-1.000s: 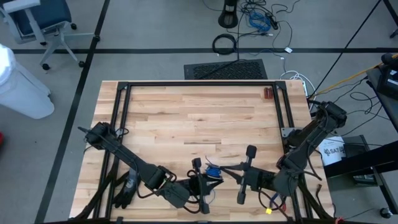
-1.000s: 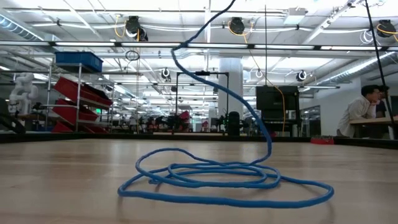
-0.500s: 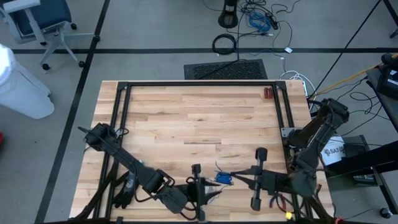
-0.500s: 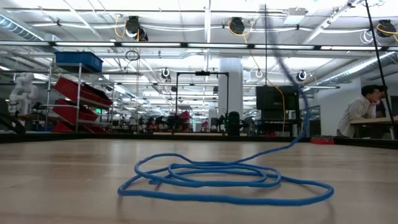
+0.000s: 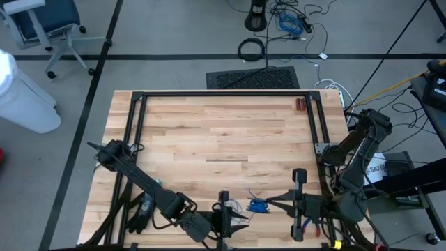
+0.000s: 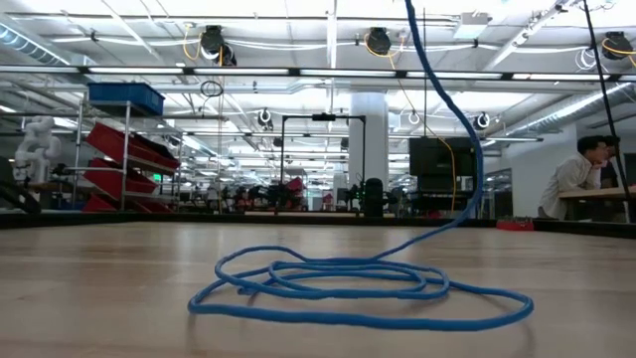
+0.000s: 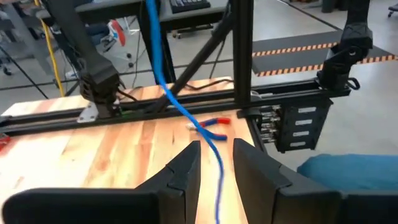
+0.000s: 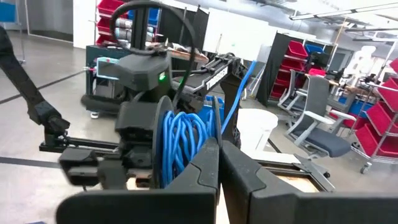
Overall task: Coil cords
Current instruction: Coil the blue wire onto the spool
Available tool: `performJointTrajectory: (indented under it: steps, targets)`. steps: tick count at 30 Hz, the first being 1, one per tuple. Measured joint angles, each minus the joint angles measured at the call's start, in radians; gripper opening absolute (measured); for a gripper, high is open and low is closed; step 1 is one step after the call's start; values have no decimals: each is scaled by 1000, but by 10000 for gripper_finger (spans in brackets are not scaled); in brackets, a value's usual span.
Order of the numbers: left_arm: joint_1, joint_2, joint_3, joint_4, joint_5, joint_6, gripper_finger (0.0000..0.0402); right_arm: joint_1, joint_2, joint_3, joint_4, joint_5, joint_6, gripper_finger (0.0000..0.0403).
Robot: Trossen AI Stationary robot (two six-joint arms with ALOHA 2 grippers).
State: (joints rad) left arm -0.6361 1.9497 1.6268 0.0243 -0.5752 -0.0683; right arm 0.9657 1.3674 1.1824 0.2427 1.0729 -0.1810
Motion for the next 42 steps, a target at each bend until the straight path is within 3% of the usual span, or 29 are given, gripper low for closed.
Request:
performJointTrajectory:
  steps: [25, 28, 33, 42]
  targets:
    - [6, 45, 0, 64, -22, -4, 99, -2, -1, 0, 16, 4, -22, 0]
    - [6, 45, 0, 64, -24, -4, 81, -2, -1, 0, 16, 4, -22, 0]
    - [6, 45, 0, 35, -26, -3, 14, -1, 0, 0, 16, 4, -22, 0]
    - [2, -3, 0, -194, -172, -47, 4, 14, 0, 0, 1, -1, -18, 0]
